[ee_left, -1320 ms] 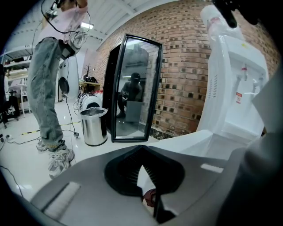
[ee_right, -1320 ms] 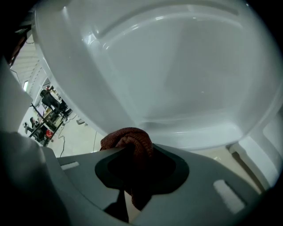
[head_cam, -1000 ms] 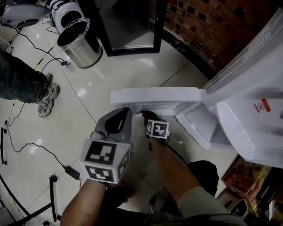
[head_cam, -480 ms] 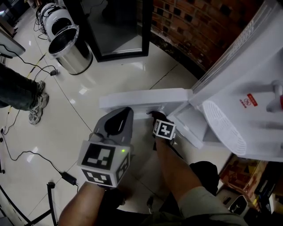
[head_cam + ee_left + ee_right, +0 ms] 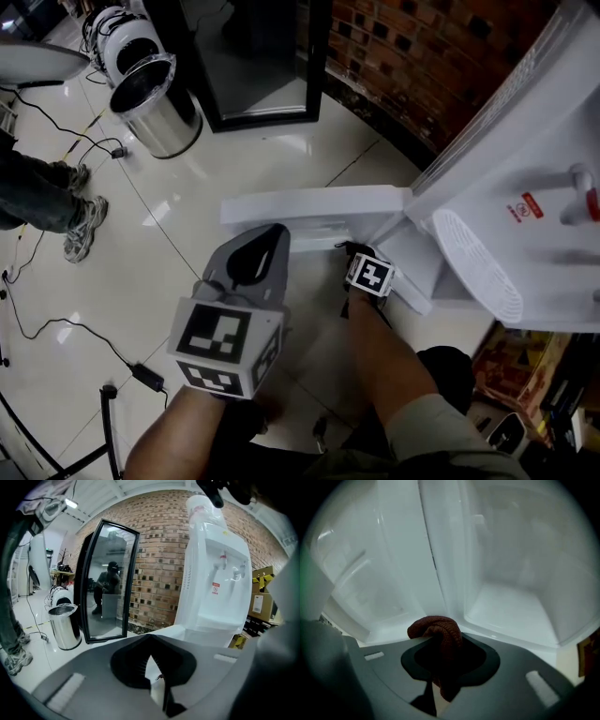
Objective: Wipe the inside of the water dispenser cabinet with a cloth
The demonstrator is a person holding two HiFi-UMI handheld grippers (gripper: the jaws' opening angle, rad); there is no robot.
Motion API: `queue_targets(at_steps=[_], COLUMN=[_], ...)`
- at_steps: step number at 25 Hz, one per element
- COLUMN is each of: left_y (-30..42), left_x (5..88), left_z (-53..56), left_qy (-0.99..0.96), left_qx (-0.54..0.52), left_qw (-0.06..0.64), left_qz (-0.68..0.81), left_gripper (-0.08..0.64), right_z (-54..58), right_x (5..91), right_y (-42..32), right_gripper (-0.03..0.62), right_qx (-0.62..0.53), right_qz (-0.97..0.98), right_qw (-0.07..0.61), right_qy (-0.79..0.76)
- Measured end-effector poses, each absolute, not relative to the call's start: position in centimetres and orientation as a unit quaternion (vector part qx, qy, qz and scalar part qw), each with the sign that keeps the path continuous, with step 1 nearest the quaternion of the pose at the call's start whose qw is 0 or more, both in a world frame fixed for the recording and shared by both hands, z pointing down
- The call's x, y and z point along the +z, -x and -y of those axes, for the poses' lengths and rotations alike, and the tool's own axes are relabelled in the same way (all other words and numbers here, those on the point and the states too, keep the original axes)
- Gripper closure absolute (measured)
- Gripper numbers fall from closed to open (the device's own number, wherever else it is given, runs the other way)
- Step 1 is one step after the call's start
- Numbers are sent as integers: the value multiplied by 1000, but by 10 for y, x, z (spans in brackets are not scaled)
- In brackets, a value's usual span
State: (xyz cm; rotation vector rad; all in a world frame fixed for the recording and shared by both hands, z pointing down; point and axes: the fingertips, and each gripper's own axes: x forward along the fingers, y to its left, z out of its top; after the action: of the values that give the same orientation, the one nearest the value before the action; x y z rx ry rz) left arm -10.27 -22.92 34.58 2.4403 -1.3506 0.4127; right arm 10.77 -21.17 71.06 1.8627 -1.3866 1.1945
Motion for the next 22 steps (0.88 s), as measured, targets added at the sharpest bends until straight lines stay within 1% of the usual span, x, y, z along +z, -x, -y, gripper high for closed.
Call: queue_targets(at_steps=[5, 8, 10, 14, 18, 22], left_y=[89, 67, 53, 40, 30, 29], left_x=[343, 330, 320, 316, 319, 346], left_z=[230, 227, 222, 205, 189, 184], left_qy=[-865, -881, -890, -885, -879, -868], left_qx=[132, 126, 121, 117, 143, 177], left_qw=[174, 158, 144, 148, 102, 109], left_qz=[452, 427, 416, 425, 443, 450], left_gripper=[560, 560, 560, 560, 560, 560], right_z=[202, 189, 183, 161, 139, 130], right_x=[688, 648, 621, 582, 581, 601], right_y=[-86, -71, -80, -109, -119, -118], right_gripper=[485, 485, 483, 483, 483, 483], right_qx=[421, 399, 384, 346, 341, 371], right_qz=[578, 620, 632, 641, 638, 627], right_qw=[286, 269, 253, 242, 223, 200], right_qy=[-638, -620, -624, -640, -653, -655])
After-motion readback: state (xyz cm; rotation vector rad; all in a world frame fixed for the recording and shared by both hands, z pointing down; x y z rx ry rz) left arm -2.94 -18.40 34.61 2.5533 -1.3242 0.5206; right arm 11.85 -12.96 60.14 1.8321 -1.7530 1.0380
